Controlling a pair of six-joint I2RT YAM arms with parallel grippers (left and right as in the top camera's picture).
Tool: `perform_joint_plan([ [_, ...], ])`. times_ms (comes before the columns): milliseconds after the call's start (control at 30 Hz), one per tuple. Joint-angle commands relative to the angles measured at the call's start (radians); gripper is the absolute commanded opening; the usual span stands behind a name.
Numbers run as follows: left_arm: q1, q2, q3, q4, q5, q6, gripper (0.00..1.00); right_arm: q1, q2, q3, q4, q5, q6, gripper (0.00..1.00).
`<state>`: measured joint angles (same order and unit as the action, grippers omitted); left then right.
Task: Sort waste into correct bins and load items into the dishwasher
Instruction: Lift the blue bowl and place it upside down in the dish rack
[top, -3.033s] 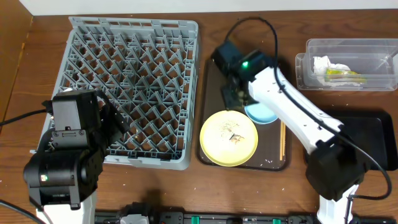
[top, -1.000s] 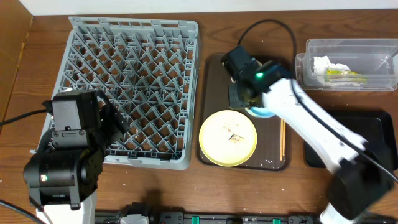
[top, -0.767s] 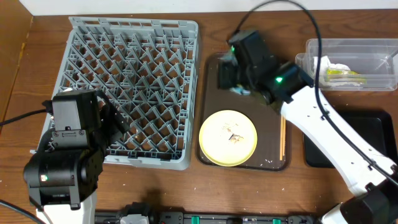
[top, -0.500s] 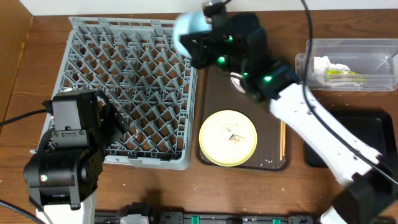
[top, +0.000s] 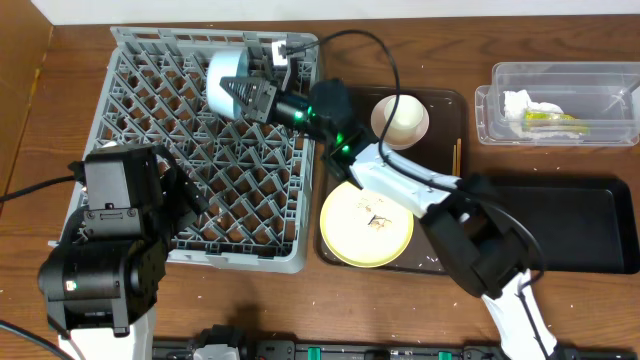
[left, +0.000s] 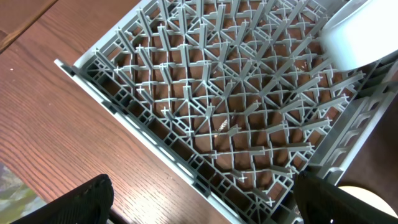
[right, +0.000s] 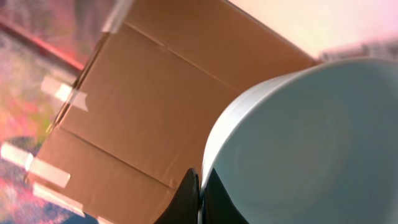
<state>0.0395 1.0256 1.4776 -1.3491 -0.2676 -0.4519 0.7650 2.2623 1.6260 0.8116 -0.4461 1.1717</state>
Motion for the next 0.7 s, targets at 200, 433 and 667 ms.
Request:
perform_joint_plan([
  [200,0.005,-0.001,0.000,-0.001,-0.003,-0.002,0.94,0.013,0.088,0.008,-0.029,0.031,0.133,0.01],
  [433,0.005,-0.001,0.000,-0.001,-0.003,-0.002,0.94,0.013,0.089,0.008,-0.156,0.020,0.131,0.01],
  [667,0.005,-0.001,0.000,-0.001,-0.003,-0.002,0.94,-0.021,0.066,0.008,-0.176,-0.084,0.082,0.32],
])
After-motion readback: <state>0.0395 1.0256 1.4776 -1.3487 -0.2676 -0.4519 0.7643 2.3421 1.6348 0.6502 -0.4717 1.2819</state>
